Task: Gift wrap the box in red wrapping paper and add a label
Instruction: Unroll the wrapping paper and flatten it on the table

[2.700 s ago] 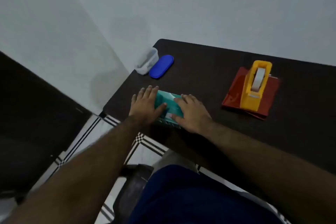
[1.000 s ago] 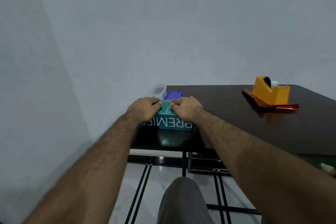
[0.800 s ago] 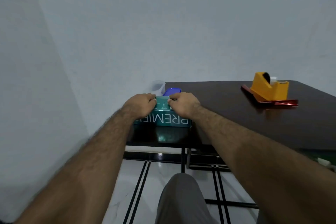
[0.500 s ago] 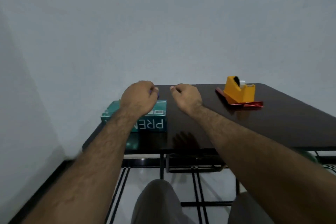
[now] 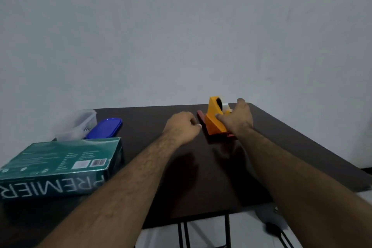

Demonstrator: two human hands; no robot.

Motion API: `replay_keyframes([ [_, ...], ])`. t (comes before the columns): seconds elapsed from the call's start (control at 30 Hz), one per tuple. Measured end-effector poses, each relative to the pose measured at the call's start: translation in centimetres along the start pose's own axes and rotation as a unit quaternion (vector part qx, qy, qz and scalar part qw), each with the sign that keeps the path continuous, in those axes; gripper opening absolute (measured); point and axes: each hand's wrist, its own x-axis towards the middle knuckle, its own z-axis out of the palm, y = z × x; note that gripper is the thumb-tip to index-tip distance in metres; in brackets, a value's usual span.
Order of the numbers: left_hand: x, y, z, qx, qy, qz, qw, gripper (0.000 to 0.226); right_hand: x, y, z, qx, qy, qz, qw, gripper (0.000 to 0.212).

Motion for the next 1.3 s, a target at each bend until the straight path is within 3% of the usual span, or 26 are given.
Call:
replay_keyframes([
  [0.23, 5.4, 1.7, 5.8, -0.145, -0.023, -0.149, 0.978, 0.035, 2.2, 2.2, 2.7, 0.004, 0.015, 0.051, 0.999, 0.080],
  [0.4, 7.4, 2.8, 7.5, -0.195, 0.008, -0.189, 0.962, 0.036, 3.2, 2.3, 2.9, 0.002, 0.028, 0.078, 0.997, 0.069],
  [0.6, 7.2, 2.1, 8.0, -0.217, 0.045, -0.217, 0.951, 0.014, 2.9, 2.0, 3.2, 0.025, 0.061, 0.089, 0.994, 0.067],
  [0.8, 6.2, -0.2, 4.2, -0.153, 0.060, -0.226, 0.960, 0.012, 2.3, 1.6, 2.5, 0.056, 0.079, 0.084, 0.992, 0.056],
  [1.07, 4.0, -1.7, -0.9, -0.022, 0.072, -0.170, 0.983, 0.023, 0.9, 1.4, 2.8, 0.020, 0.043, 0.074, 0.996, 0.067],
  [1.3, 2.0, -1.5, -3.5, -0.022, 0.077, -0.151, 0.985, 0.021, 0.4, 2.0, 2.9, 0.048, 0.037, 0.045, 0.997, 0.082],
])
